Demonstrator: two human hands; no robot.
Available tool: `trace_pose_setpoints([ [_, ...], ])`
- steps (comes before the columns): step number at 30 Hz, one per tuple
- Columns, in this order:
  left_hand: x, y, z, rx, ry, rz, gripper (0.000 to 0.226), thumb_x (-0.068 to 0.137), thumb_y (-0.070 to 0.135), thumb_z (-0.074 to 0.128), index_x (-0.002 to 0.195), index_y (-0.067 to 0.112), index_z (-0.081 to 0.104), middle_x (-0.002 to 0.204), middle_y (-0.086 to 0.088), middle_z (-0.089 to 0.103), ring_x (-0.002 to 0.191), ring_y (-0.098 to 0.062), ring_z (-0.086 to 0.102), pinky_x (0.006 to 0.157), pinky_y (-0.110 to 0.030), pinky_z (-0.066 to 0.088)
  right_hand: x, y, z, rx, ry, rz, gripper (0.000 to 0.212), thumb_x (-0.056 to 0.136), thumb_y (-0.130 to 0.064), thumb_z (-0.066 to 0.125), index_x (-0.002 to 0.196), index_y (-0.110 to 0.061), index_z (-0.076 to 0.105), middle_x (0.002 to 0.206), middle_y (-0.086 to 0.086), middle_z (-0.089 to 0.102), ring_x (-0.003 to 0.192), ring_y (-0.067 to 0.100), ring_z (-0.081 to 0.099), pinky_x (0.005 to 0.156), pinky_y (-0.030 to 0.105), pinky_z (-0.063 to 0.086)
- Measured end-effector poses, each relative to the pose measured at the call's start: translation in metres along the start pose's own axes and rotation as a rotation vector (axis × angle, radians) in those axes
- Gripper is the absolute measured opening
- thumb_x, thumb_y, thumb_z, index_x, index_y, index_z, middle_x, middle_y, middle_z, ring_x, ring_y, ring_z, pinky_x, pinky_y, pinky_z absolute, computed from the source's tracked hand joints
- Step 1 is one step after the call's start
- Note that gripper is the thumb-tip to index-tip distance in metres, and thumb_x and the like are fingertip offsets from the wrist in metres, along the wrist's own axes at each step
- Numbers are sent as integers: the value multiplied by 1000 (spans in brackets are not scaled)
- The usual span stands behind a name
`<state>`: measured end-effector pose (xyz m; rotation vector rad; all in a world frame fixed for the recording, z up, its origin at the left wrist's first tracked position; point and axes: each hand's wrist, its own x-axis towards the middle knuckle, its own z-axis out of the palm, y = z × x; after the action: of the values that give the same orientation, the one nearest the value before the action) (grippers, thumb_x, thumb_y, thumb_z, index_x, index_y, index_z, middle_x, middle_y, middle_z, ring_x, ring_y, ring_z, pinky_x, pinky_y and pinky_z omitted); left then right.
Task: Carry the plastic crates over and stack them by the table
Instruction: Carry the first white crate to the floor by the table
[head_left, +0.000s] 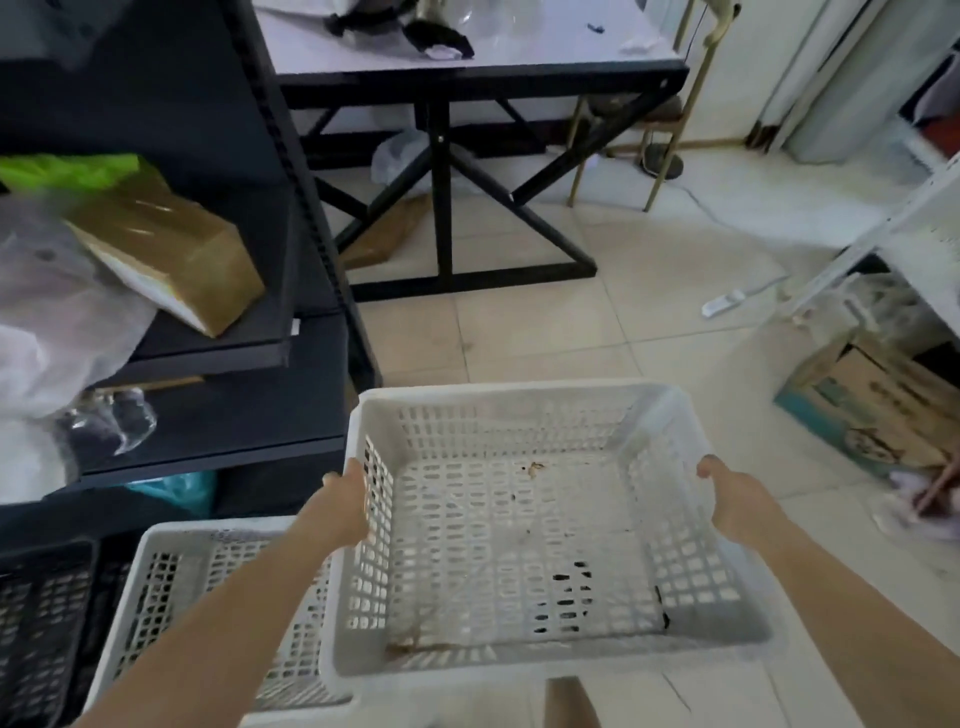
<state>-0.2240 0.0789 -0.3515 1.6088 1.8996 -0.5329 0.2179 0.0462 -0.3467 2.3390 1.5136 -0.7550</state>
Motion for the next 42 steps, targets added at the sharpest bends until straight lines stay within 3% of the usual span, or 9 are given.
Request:
trace_pose_setpoints([
  [2, 28, 32, -23, 12, -9, -47, 48, 94, 8, 43, 135, -6, 24, 101, -21, 49, 66, -17, 52, 60, -31, 45, 47, -2, -25, 31, 1, -47, 59, 82, 14, 40, 132, -16, 30, 62, 6, 41, 49, 19, 40, 46, 27, 30],
  [5, 83, 71, -54, -28, 14, -51, 56, 93, 2, 44, 140, -7, 15, 126, -25, 47, 102, -32, 63, 81, -39, 53, 123, -9, -60, 45, 9, -72, 74, 83, 12, 43, 145, -19, 17, 61, 5, 42, 51, 20, 44, 46, 27, 33],
  [11, 190, 125, -101, -98, 10, -105, 67, 92, 6, 51, 144, -5, 10, 127, -28, 49, 100, -35, 61, 68, -37, 49, 255, -34, -105, -17, 34, -93, 77, 90, 3, 44, 152, -16, 2, 97, 23, 58, 85, 34, 59, 73, 39, 49],
  [14, 250, 142, -115, -109, 0, -86, 53, 90, 2, 50, 133, -6, 21, 125, -30, 47, 102, -38, 58, 79, -46, 51, 318, -53, -114, 16, 13, -58, 84, 86, 7, 44, 152, -22, 1, 95, 21, 54, 80, 33, 57, 67, 39, 49],
  [17, 313, 156, -127, -109, -23, -77, 44, 91, 5, 51, 127, -4, 28, 120, -26, 50, 88, -31, 55, 64, -34, 41, 377, -74, -116, 59, -9, -5, 89, 84, 10, 45, 151, -28, 1, 106, 22, 51, 81, 31, 53, 66, 38, 44],
  [22, 414, 171, -130, -105, -20, -59, 53, 89, 4, 56, 131, -8, 26, 124, -29, 46, 101, -36, 58, 75, -35, 48, 477, -102, -109, 98, -55, 10, 96, 80, 13, 48, 149, -33, 0, 127, 24, 45, 87, 32, 52, 66, 40, 45],
  [26, 493, 180, -117, -170, -41, -86, 42, 85, -4, 53, 120, -5, 31, 115, -28, 49, 92, -35, 56, 65, -35, 42, 552, -112, -84, 107, -99, 14, 95, 82, 12, 47, 150, -34, -1, 130, 24, 42, 92, 36, 52, 68, 36, 41],
  [35, 622, 209, -66, -193, -27, -151, 37, 80, -11, 48, 112, 1, 35, 108, -26, 47, 84, -35, 51, 60, -36, 39, 691, -115, -22, 143, -157, 17, 104, 78, 14, 54, 151, -34, -2, 139, 19, 38, 79, 21, 42, 48, 19, 30],
  [42, 678, 226, -47, -151, -11, -151, 33, 79, -12, 45, 98, 9, 29, 103, -25, 49, 88, -42, 57, 72, -50, 50, 748, -116, -2, 165, -178, 57, 109, 77, 11, 61, 150, -37, -4, 134, 23, 40, 61, 12, 44, 45, 25, 34],
])
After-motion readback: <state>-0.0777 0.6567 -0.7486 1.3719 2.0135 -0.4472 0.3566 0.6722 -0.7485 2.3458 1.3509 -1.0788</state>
